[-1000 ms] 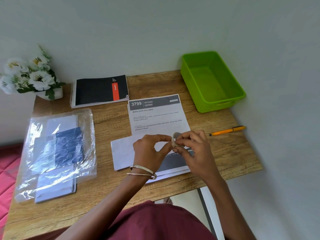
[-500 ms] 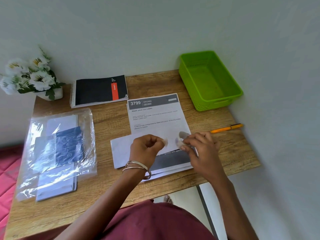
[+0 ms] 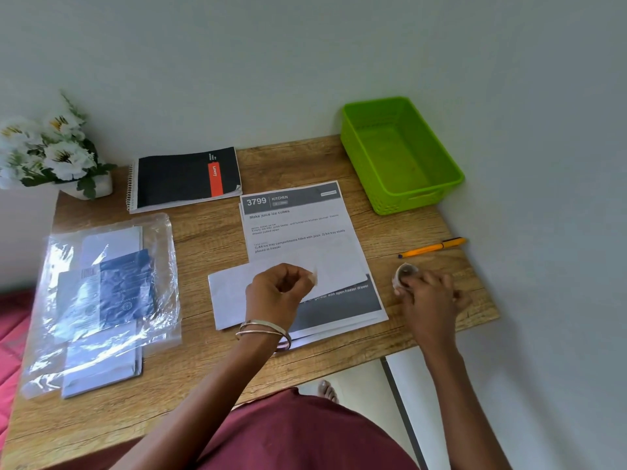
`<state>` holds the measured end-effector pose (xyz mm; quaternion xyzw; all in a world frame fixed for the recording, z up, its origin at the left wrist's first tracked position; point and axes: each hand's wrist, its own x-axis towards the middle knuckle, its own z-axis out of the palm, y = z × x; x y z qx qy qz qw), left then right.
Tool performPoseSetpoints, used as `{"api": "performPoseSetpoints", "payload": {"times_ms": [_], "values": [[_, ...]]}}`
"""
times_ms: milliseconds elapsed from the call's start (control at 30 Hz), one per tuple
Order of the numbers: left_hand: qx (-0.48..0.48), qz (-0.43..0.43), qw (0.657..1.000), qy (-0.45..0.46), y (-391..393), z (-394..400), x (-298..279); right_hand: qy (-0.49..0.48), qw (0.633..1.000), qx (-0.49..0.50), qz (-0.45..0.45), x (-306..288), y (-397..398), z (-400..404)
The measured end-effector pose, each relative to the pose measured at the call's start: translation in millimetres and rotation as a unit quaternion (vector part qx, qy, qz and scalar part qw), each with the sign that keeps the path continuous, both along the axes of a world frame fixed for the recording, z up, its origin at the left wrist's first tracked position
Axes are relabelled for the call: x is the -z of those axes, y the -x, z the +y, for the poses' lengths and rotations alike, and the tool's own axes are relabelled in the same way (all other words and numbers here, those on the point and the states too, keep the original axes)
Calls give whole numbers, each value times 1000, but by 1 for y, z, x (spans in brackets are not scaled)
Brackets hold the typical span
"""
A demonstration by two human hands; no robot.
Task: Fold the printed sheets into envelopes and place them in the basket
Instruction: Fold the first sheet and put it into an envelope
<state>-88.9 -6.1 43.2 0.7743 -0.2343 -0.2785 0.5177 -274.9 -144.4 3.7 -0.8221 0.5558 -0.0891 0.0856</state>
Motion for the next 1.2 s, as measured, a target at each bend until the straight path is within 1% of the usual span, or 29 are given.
{"api": "performPoseSetpoints", "payload": {"times_ms": [33,67,100,133,167,200,233,267,300,333,400,467,533,600,633,700,833,900,1000,1100,1200], "values": [[8,-45,999,-1,1,0,0,11,1000,4,-11,-1,-2,1],[15,-92,996,6,2,1,0,27,999,5,-40,-6,-5,4],[22,-140,990,18,3,1,0,33,995,0,-96,-14,-9,9],[32,-187,981,31,4,1,0,5,983,-15,-184,-24,-15,14],[44,-235,970,41,4,1,1,-66,955,-29,-287,-35,-22,20],[57,-286,956,47,4,1,3,-165,912,-30,-374,-45,-30,26],[68,-340,937,47,3,0,6,-266,861,-16,-434,-55,-39,33],[75,-395,915,39,3,0,9,-346,814,1,-467,-60,-47,38],[79,-447,891,26,2,-1,12,-398,780,13,-483,-61,-54,41],[78,-493,866,14,3,-2,13,-426,760,22,-491,-61,-60,43],[65,-566,822,2,5,-3,14,-443,740,38,-505,-60,-68,45],[53,-611,790,6,6,-5,15,-448,727,53,-517,-57,-72,43],[63,-625,778,17,5,-5,17,-447,726,61,-519,-55,-73,40],[98,-612,784,22,6,-5,21,-440,733,72,-514,-52,-74,36],[118,-594,796,21,6,-5,22,-434,739,77,-508,-49,-75,32],[150,-534,832,13,5,-5,24,-418,761,80,-491,-44,-76,24],[163,-383,909,-7,-8,-12,24,-368,827,38,-422,-32,-79,0],[149,-323,934,-24,-16,-20,24,-343,860,5,-377,-25,-83,-14],[131,-272,951,-63,-23,-38,25,-302,899,-39,-315,-20,-91,-34],[115,-243,959,-92,-30,-58,29,-286,914,-63,-282,-18,-100,-48],[106,-219,964,-109,-32,-74,35,-296,916,-75,-260,-17,-106,-57]]}}
